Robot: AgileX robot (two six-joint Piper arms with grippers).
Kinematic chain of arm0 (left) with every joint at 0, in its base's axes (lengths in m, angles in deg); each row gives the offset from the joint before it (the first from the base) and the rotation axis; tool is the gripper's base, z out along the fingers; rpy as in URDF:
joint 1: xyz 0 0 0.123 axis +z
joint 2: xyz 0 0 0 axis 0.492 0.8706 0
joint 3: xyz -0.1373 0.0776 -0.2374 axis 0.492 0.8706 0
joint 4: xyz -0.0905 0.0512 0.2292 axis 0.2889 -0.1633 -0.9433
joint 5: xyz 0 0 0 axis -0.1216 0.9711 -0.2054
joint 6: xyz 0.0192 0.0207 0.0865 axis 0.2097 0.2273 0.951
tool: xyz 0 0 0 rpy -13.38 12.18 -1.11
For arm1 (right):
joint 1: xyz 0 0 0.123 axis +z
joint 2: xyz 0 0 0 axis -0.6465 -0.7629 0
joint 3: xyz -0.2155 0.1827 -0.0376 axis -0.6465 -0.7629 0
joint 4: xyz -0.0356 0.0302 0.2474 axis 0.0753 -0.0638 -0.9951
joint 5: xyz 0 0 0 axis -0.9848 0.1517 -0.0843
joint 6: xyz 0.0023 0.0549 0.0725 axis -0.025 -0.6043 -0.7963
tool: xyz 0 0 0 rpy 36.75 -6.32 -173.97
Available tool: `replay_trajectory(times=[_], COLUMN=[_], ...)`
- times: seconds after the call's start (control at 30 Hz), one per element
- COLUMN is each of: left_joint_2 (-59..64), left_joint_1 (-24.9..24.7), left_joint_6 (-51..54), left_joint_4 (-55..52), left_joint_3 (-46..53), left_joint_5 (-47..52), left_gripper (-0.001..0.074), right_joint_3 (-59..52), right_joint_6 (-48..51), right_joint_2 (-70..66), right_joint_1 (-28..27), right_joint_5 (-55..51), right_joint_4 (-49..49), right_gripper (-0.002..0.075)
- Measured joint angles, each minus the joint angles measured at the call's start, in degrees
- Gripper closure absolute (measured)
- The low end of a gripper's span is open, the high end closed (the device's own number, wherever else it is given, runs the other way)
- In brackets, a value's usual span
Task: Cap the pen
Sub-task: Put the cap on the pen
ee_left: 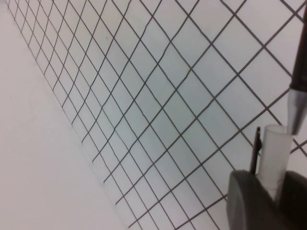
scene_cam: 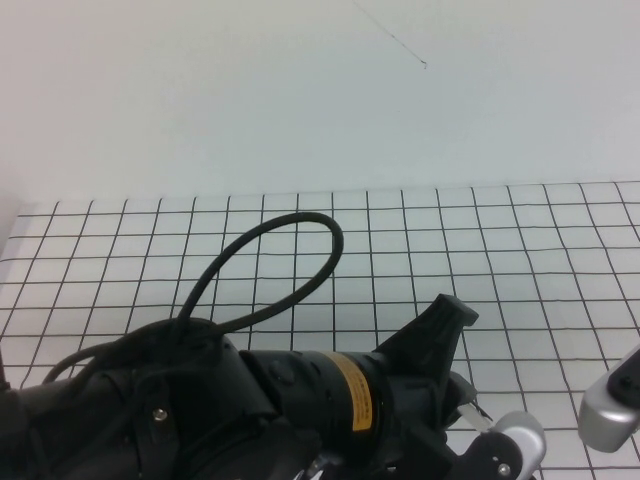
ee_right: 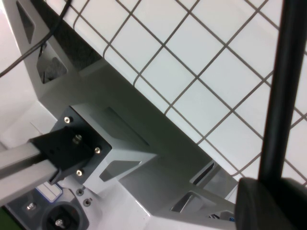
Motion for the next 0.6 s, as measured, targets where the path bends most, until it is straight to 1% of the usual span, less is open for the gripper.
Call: replay_trajectory(times=[0.47,0.6], left_joint_2=[-1.0,-1.0], left_joint_1=[0.5,-0.1], left_joint_6=[-0.2,-0.2], left_joint_4=[-1.6,-1.5], left_joint_3=[0.0,0.0], left_joint_5=[0.8,0.9], left_gripper=[0.0734,0.0734], right_joint_3=[0.0,0.0], right_joint_6=[-1.0,-0.7], right_joint_2=[0.0,0.0], right_joint_1=[0.0,0.0], right_joint_5=[0.0,0.0], right_joint_4=[0.5,0.6], right_gripper=[0.0668,0.0668])
